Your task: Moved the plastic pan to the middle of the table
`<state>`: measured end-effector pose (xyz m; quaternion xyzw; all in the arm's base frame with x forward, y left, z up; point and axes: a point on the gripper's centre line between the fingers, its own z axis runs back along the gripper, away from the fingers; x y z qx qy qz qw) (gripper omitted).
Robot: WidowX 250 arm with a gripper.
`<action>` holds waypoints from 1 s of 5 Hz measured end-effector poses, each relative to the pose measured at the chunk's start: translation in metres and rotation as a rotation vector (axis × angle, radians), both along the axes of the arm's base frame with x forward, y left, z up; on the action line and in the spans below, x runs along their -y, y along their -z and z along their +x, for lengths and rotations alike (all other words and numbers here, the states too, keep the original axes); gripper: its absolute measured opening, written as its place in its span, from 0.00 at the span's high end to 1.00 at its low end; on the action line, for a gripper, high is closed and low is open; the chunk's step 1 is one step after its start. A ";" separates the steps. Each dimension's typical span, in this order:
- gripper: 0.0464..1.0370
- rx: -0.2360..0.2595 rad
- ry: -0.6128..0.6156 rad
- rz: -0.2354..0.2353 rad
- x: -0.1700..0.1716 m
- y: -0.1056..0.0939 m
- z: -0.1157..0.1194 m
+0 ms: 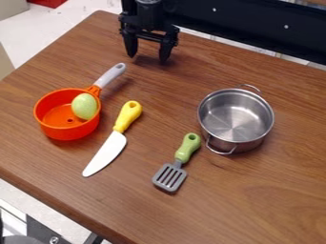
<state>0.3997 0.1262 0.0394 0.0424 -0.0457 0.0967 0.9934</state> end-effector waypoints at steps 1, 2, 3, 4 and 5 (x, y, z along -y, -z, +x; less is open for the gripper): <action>0.04 0.016 0.102 -0.009 -0.003 -0.015 -0.015; 0.04 -0.012 0.188 0.004 -0.005 -0.014 -0.027; 0.04 -0.003 0.266 -0.021 -0.006 -0.010 -0.042; 0.04 -0.018 0.322 -0.079 0.000 -0.007 -0.053; 0.04 -0.015 0.332 -0.071 -0.002 -0.008 -0.060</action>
